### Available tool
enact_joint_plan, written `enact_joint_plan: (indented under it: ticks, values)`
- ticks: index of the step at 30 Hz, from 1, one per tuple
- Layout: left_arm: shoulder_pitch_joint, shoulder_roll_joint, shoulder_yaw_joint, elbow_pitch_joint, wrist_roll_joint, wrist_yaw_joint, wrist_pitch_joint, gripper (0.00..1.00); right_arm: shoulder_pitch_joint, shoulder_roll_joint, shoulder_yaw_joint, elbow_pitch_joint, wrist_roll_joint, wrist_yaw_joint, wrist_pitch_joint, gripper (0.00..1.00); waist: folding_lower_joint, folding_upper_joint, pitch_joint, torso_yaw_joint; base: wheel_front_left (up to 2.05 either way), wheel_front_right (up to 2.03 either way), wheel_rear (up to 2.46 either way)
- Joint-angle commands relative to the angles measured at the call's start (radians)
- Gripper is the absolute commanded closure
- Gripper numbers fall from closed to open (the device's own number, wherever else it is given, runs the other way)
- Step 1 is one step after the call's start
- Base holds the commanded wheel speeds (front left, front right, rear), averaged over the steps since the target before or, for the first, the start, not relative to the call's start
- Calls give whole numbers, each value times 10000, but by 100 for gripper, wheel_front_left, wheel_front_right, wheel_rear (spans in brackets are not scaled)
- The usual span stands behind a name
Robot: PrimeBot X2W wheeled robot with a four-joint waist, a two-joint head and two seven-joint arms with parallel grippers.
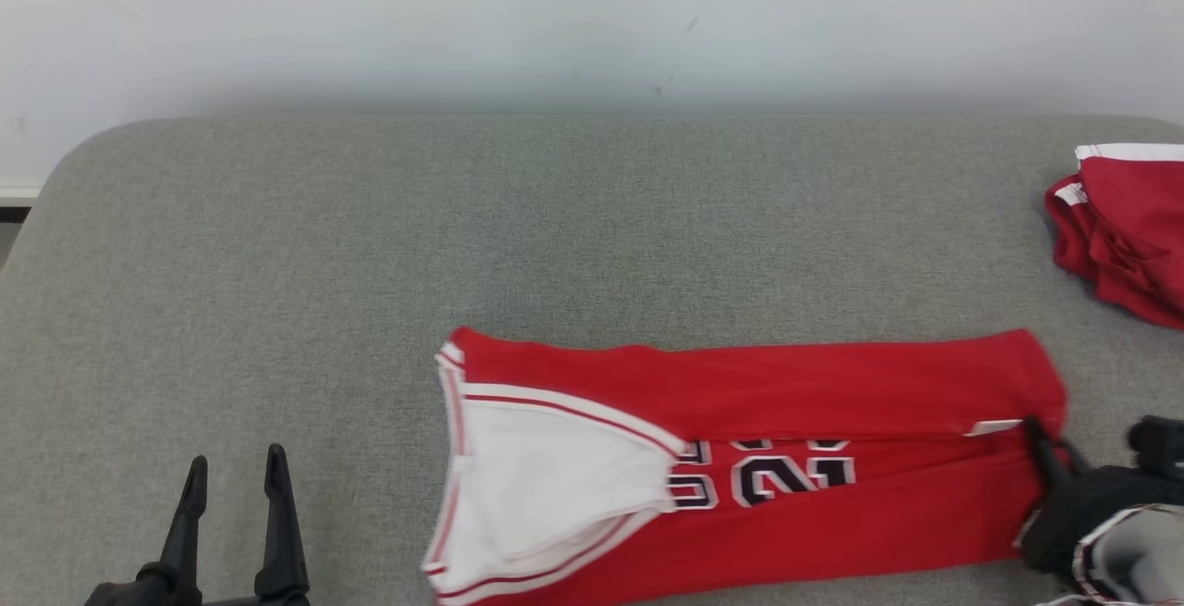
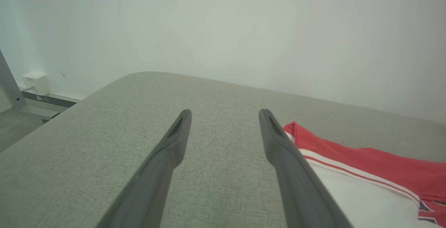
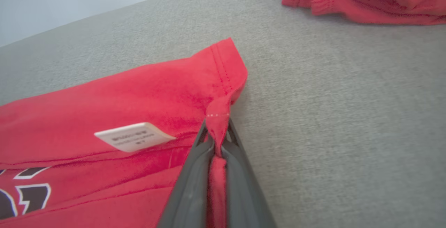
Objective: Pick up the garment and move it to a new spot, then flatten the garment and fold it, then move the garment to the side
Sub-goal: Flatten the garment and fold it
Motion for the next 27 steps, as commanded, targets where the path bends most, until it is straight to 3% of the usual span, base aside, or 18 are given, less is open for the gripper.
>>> enact_joint_plan:
  ticks: [1, 6, 10, 18, 27]
  values:
    - [72, -14, 2, -27, -32, -9, -27, 0, -10, -188, -73, 51, 45, -33, -94, 100, -1, 0, -23, -26, 0, 0, 0]
    - [142, -15, 14, -80, -72, -10, -27, 0, -199, -1009, -342, 303, -62, -32, -137, 100, -1, 0, -85, -150, 0, 0, 0]
    - [248, -15, 90, -107, -114, -13, -27, 0, -263, -1173, -287, 142, -225, -32, -50, 100, -1, 0, -145, -315, 0, 0, 0]
    - [122, -13, 206, -69, -246, 29, -27, 0, -159, -725, 405, -1584, -654, -32, 547, 100, -1, 0, -182, -682, 0, 0, 0]
    - [3, -13, 57, -12, -322, 33, -27, 0, 262, 394, 1203, -4168, -1084, -32, 1499, 100, -1, 0, -126, -622, 0, 0, 0]
